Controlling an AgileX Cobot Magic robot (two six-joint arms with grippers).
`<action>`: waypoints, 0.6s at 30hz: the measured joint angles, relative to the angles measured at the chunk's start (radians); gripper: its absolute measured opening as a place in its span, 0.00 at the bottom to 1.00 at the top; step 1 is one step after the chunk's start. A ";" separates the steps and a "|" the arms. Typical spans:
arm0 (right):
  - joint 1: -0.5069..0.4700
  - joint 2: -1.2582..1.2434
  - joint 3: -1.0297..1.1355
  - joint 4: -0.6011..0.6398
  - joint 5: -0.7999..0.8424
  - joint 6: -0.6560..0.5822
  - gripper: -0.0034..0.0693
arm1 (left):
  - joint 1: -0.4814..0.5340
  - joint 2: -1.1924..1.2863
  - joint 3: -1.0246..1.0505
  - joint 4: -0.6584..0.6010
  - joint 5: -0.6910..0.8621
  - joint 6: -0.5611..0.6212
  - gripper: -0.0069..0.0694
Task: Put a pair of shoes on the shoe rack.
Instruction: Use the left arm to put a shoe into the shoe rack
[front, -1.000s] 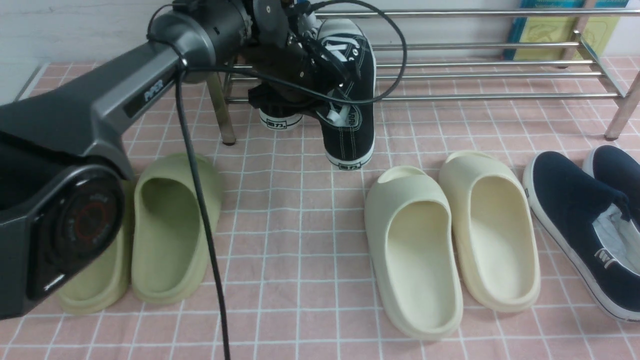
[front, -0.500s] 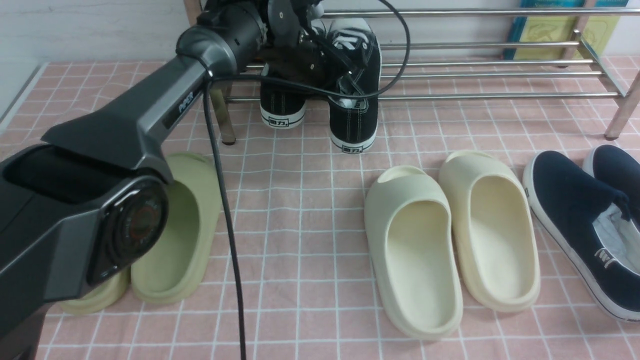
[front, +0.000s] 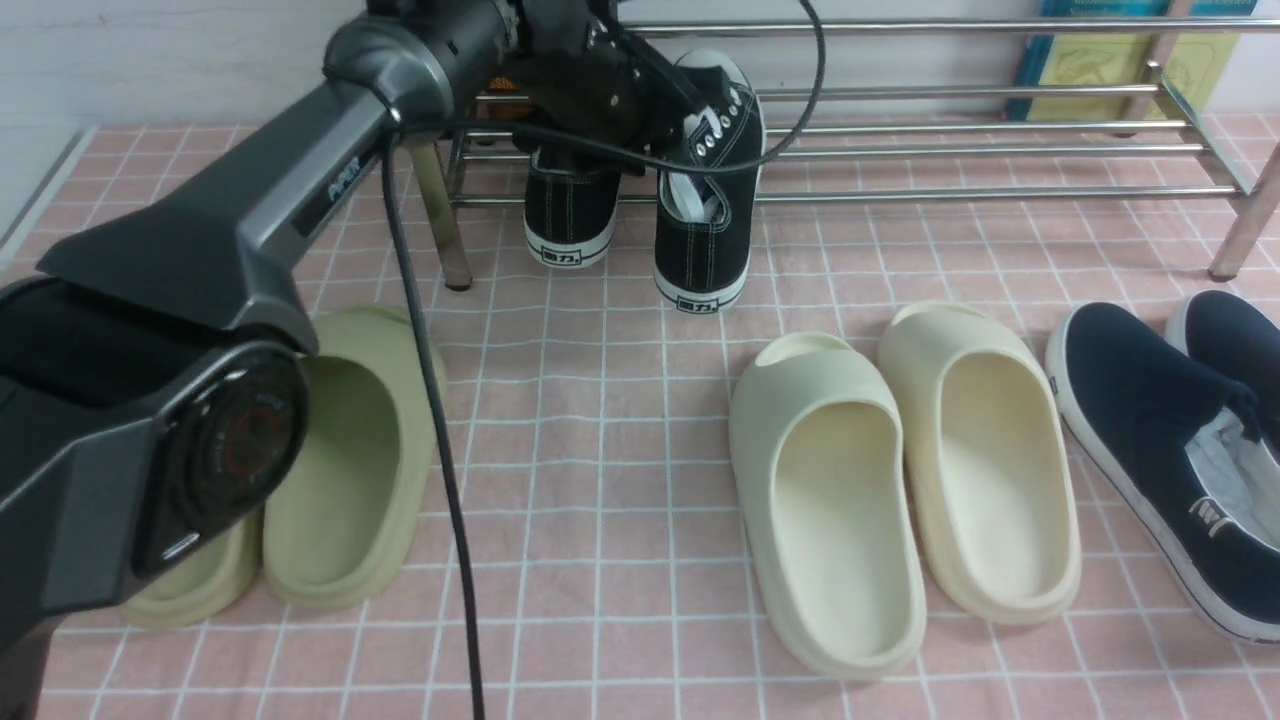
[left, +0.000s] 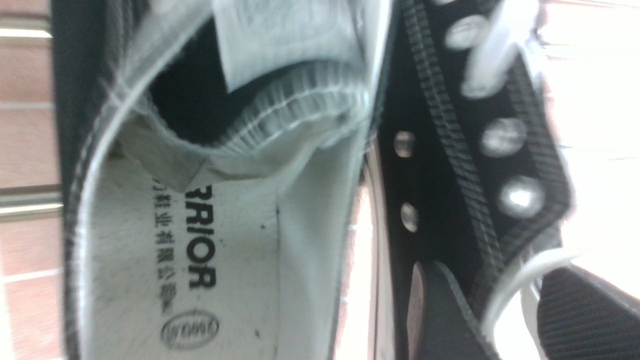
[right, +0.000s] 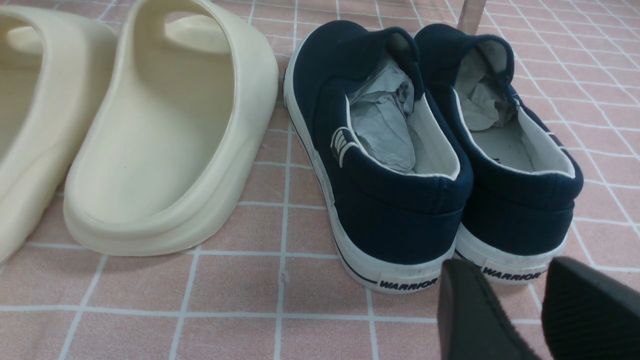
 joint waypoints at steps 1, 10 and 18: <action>0.000 0.000 0.000 0.000 0.000 0.000 0.37 | 0.000 -0.022 -0.001 0.009 0.025 0.020 0.50; 0.000 0.000 0.000 0.000 0.000 0.000 0.37 | 0.000 -0.139 -0.006 0.117 0.288 0.134 0.14; 0.000 0.000 0.000 0.000 0.000 0.000 0.37 | -0.044 -0.139 0.070 0.072 0.352 0.251 0.09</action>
